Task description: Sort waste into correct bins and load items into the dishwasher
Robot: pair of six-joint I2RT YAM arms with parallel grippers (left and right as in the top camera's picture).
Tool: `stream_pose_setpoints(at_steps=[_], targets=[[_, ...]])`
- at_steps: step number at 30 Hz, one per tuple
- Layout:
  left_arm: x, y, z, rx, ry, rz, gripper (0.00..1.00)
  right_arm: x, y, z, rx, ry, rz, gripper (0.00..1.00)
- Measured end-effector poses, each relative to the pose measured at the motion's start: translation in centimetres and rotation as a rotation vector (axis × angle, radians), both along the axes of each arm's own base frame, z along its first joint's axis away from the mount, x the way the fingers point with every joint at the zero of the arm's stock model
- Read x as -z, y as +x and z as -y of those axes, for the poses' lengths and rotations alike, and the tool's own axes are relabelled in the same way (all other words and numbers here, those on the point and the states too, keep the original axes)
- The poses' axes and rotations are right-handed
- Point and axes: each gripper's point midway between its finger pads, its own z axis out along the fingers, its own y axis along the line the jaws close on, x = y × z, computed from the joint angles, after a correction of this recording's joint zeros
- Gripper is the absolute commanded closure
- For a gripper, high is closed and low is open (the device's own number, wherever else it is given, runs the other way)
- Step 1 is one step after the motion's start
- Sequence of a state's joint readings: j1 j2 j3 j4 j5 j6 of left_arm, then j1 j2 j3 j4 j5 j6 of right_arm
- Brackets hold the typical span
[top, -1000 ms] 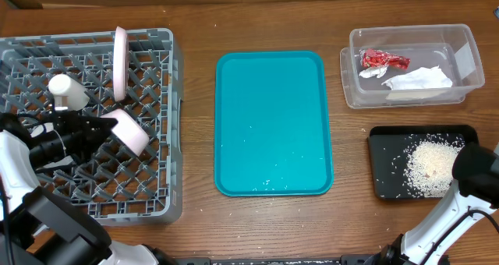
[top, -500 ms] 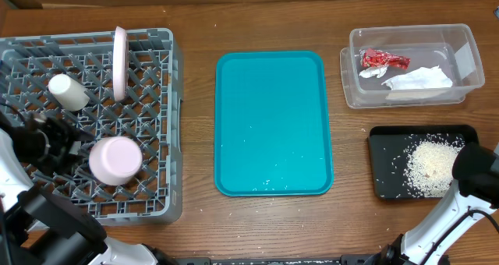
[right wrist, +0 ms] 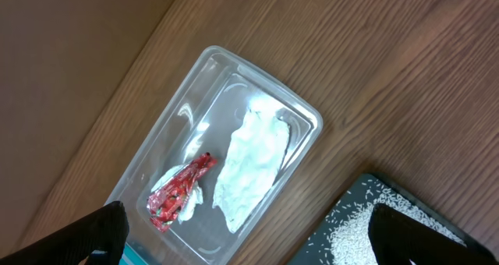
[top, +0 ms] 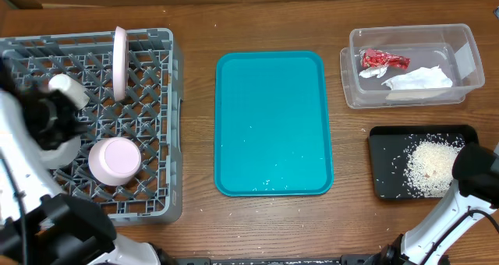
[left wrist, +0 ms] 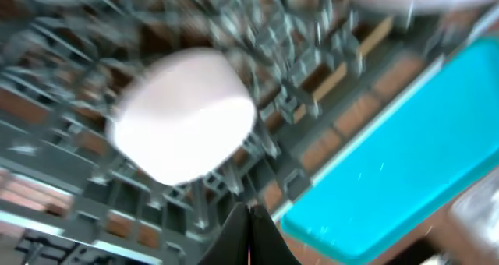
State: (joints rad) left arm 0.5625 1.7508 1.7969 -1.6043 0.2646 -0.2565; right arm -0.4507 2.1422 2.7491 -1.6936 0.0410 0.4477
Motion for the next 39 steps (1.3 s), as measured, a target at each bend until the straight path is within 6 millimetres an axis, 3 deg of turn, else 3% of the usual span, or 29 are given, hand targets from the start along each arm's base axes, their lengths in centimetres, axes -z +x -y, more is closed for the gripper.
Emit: stream_pose_setpoints(at_steps=[4,7,15,22,28,31,34,39], targets=[[3.2,0.3,3.6,0.105,-0.018,-0.077,0.96,0.0,0.0,0.0,0.0,0.0,0.0,0.0],[5.2,-1.2,4.3,0.095,-0.006,-0.175,0.96,0.0,0.0,0.0,0.0,0.0,0.0,0.0],[8.2,-2.3,1.3,-0.007,0.08,-0.226,0.96,0.0,0.0,0.0,0.0,0.0,0.0,0.0],[9.3,-3.2,-2.3,-0.124,0.164,-0.244,0.96,0.0,0.0,0.0,0.0,0.0,0.0,0.0],[10.0,-4.7,-3.9,-0.207,0.189,-0.282,0.96,0.0,0.0,0.0,0.0,0.0,0.0,0.0],[9.0,-5.4,-3.8,-0.242,0.153,-0.304,0.96,0.0,0.0,0.0,-0.001,0.0,0.001,0.0],[6.4,-4.8,-3.9,-0.249,0.148,-0.269,0.96,0.0,0.0,0.0,0.001,-0.001,0.001,0.0],[-1.5,-2.1,-3.5,-0.224,0.238,0.001,0.96,0.0,0.0,0.0,0.0,0.0,0.0,0.0]])
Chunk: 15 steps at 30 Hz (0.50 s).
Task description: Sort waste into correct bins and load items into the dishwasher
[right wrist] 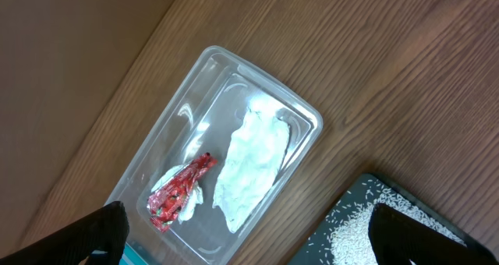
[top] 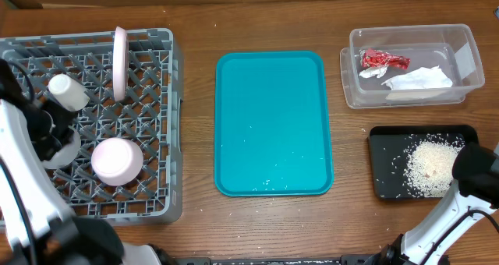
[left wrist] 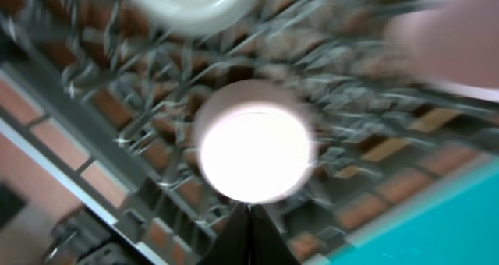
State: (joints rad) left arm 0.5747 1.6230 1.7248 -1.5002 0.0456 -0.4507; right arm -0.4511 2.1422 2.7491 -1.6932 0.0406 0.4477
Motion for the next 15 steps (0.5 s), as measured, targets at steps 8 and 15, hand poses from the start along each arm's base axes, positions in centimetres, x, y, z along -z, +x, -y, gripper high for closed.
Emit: stream_pose_setpoints(at_steps=[8,15], targets=[[-11.5,-0.8,5.9,0.171,0.181,0.412,0.0,0.0,0.0,0.0,0.0,0.0,0.0,0.0],[-12.1,-0.9,7.0,0.16,0.141,0.452,0.0,0.0,0.0,0.0,0.0,0.0,0.0,0.0]])
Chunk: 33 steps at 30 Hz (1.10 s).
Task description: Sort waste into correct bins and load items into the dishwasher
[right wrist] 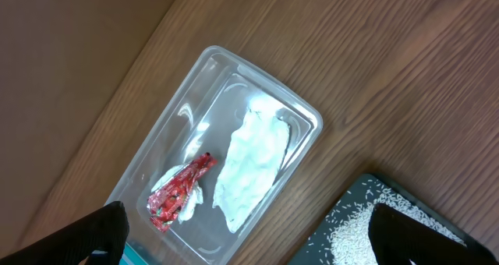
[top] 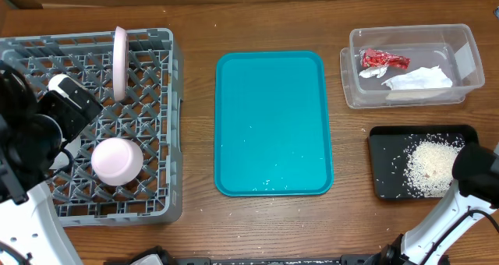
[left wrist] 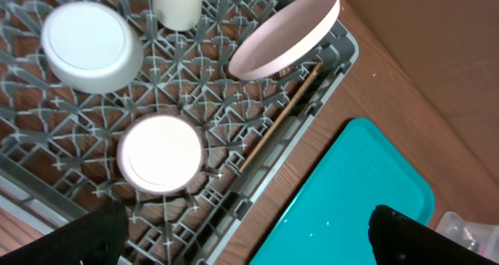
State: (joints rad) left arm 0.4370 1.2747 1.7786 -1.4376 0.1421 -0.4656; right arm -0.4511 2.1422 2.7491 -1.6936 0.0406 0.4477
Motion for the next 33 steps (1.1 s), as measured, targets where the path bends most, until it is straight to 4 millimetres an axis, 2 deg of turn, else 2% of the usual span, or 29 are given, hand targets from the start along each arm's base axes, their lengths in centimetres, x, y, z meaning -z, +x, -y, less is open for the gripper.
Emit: stream_pose_setpoints(at_steps=[4,20,33], targets=[[0.5,0.8,-0.3,-0.034,-0.036,-0.005,0.0,0.0,0.0,0.0,0.0,0.0,0.0,0.0],[2.1,2.0,-0.8,-0.05,-0.071,-0.058,0.0,0.0,0.0,0.0,0.0,0.0,0.0,0.0],[2.2,2.0,-0.9,-0.053,-0.074,-0.06,0.0,0.0,0.0,0.0,0.0,0.0,0.0,0.0]])
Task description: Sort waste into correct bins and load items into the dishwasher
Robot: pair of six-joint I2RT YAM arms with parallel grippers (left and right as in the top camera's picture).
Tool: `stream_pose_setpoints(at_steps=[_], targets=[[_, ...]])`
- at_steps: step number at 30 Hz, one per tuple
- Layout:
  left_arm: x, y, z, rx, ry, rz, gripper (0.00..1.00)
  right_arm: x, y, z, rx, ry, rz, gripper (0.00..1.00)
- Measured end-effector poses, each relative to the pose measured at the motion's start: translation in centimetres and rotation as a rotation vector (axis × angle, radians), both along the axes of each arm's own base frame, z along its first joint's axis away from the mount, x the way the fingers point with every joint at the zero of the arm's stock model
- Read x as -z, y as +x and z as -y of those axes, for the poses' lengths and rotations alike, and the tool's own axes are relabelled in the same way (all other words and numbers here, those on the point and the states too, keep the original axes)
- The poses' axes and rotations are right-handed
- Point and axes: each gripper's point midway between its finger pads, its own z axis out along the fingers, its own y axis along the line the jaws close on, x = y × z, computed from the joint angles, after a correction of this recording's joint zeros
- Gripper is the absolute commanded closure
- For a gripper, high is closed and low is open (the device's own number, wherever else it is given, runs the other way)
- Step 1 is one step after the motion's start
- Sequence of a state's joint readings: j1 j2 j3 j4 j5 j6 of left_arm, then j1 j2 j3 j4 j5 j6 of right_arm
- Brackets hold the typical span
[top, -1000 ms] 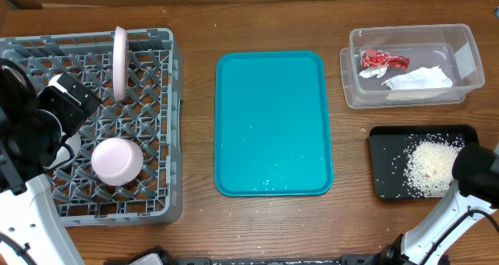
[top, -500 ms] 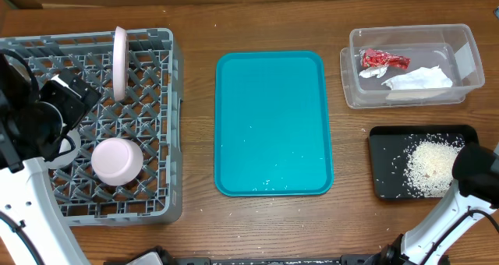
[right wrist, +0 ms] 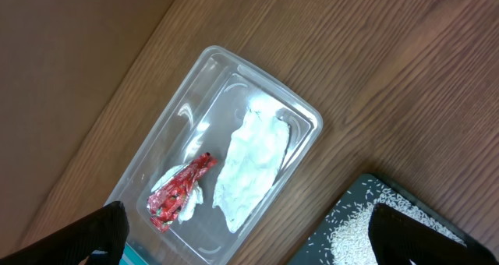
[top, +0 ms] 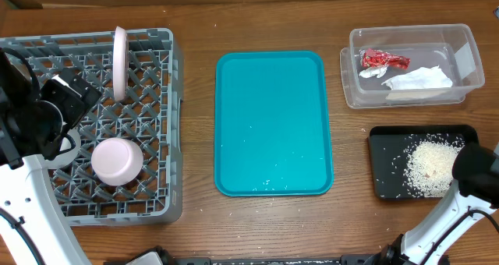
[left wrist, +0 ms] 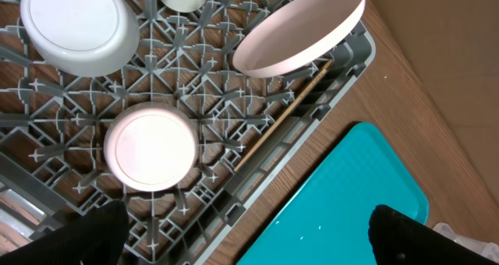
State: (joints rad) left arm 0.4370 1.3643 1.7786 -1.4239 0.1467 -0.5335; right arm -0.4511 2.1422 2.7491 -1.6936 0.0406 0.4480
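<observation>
The grey dish rack (top: pixel 156 140) at the left holds an upright pink plate (top: pixel 120 62), an upturned pink cup (top: pixel 117 160), a white bowl (left wrist: pixel 78 27), a white cup and a wooden chopstick (left wrist: pixel 284 117). My left gripper (left wrist: pixel 249 245) hangs high over the rack, open and empty. The teal tray (top: pixel 273 123) in the middle carries only crumbs. My right gripper (right wrist: pixel 249 245) is open and empty, above the clear bin (right wrist: pixel 234 148) with a red wrapper (right wrist: pixel 179 191) and white tissue (right wrist: pixel 249 167).
A black tray (top: pixel 425 162) with spilled rice (top: pixel 429 167) lies at the front right, next to my right arm (top: pixel 472 167). The clear bin (top: pixel 409 66) stands behind it. Bare wood lies between the rack, the teal tray and the bins.
My left arm has shifted slightly over the rack and now covers the white cup in the overhead view. The gripper stays open. Nothing in the rack or bins has moved.
My left gripper was shut and low over the upturned pink cup in the rack, in blurred views. Then it stood high above the rack and open, the cup left in its place. The right arm has stayed still over the bins throughout.
</observation>
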Motion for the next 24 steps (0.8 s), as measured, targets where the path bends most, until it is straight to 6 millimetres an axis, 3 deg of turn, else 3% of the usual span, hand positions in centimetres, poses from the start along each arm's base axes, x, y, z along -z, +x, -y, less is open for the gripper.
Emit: stream_pose_setpoints(at_steps=[6,9,13,18,21,24], targets=[[0.0,0.2,0.6,0.027,0.012,-0.005,0.0,0.0,0.0,0.0,0.0,0.0,0.0,0.0],[-0.3,-0.3,0.9,0.065,0.109,-0.026,0.0,0.0,0.0,0.0,-0.001,-0.001,0.0,0.0],[-1.9,-2.5,2.2,0.135,0.257,-0.029,0.0,0.0,0.0,0.0,0.0,0.0,0.0,0.0],[-4.4,-6.6,4.2,0.192,0.369,0.099,0.0,0.0,0.0,0.0,0.0,-0.001,0.001,0.0],[-3.7,-7.8,4.8,0.203,0.401,0.169,0.0,0.0,0.0,0.0,0.0,0.0,0.0,0.0],[-1.1,-7.0,5.0,0.223,0.432,0.217,0.0,0.0,0.0,0.0,-0.001,0.0,0.0,0.0]])
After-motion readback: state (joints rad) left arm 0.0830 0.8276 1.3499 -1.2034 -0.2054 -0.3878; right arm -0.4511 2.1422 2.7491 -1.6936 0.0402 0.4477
